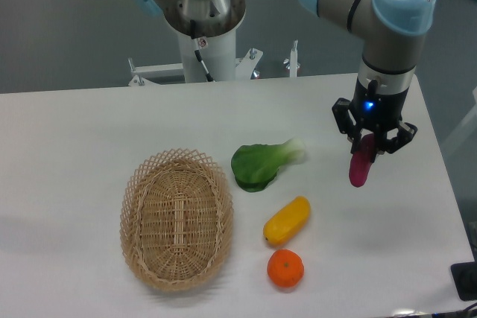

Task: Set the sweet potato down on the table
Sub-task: 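Move the gripper holding the sweet potato toward the bok choy, then lower the held sweet potato toward the table beside the mango, then open the gripper to release the sweet potato onto the table, then raise the open gripper up away from the sweet potato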

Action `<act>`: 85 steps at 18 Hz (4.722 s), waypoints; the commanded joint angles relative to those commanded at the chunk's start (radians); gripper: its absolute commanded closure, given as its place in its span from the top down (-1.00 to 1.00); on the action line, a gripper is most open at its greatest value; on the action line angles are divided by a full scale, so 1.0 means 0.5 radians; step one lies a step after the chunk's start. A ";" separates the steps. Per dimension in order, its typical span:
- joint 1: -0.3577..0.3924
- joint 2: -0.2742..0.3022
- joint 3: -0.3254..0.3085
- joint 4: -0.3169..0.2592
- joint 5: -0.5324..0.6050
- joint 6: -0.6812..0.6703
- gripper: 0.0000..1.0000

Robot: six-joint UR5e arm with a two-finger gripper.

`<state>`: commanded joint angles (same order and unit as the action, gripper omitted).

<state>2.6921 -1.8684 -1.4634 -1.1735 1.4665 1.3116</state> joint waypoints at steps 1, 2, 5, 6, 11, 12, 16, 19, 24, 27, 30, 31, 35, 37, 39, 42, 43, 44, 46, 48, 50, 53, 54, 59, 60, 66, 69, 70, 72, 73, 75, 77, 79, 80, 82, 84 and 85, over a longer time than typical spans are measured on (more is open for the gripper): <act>-0.003 0.000 0.000 0.000 0.000 -0.003 -0.58; -0.003 -0.003 0.000 0.000 0.000 -0.003 -0.58; -0.034 -0.025 -0.006 0.040 0.000 -0.089 -0.58; -0.043 -0.034 -0.012 0.064 0.006 -0.092 -0.58; -0.083 -0.064 -0.040 0.150 0.012 -0.227 -0.58; -0.092 -0.080 -0.049 0.166 0.012 -0.236 -0.58; -0.144 -0.169 -0.095 0.355 0.104 -0.319 -0.58; -0.184 -0.239 -0.144 0.490 0.254 -0.316 -0.58; -0.178 -0.377 -0.150 0.607 0.273 -0.310 -0.58; -0.154 -0.411 -0.181 0.659 0.276 -0.289 -0.58; -0.114 -0.436 -0.230 0.730 0.276 -0.221 -0.58; -0.095 -0.439 -0.248 0.751 0.276 -0.194 -0.58; -0.089 -0.457 -0.276 0.788 0.276 -0.150 -0.56; -0.089 -0.466 -0.288 0.804 0.276 -0.150 -0.56; -0.089 -0.469 -0.291 0.804 0.276 -0.150 -0.56; -0.089 -0.479 -0.298 0.801 0.276 -0.150 -0.55; -0.089 -0.485 -0.307 0.804 0.276 -0.150 -0.55; -0.089 -0.488 -0.322 0.801 0.276 -0.150 -0.53; -0.092 -0.485 -0.359 0.801 0.276 -0.150 -0.51; -0.092 -0.482 -0.377 0.801 0.273 -0.153 -0.51; -0.092 -0.482 -0.408 0.804 0.276 -0.150 -0.51; -0.095 -0.491 -0.405 0.807 0.276 -0.150 -0.47; -0.095 -0.497 -0.399 0.810 0.276 -0.150 -0.40; -0.095 -0.509 -0.350 0.828 0.273 -0.150 1.00; -0.095 -0.512 -0.341 0.828 0.273 -0.150 1.00; -0.101 -0.485 -0.304 0.825 0.273 -0.151 1.00; -0.129 -0.445 -0.169 0.816 0.270 -0.147 1.00; -0.147 -0.418 -0.129 0.813 0.270 -0.147 1.00; -0.150 -0.338 -0.071 0.789 0.270 -0.144 1.00; -0.150 -0.286 -0.049 0.770 0.273 -0.144 1.00; -0.160 -0.194 -0.028 0.724 0.273 -0.141 1.00; -0.153 -0.114 0.009 0.614 0.270 -0.108 1.00; -0.132 -0.068 0.058 0.427 0.273 0.033 1.00; -0.108 -0.055 0.067 0.366 0.276 0.122 1.00; -0.031 0.000 0.064 0.301 0.273 0.272 1.00; 0.018 0.046 0.067 0.215 0.270 0.343 1.00; 0.046 0.049 0.067 0.175 0.264 0.380 1.00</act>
<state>2.7150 -1.8439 -1.4297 -1.0859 1.5984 1.5016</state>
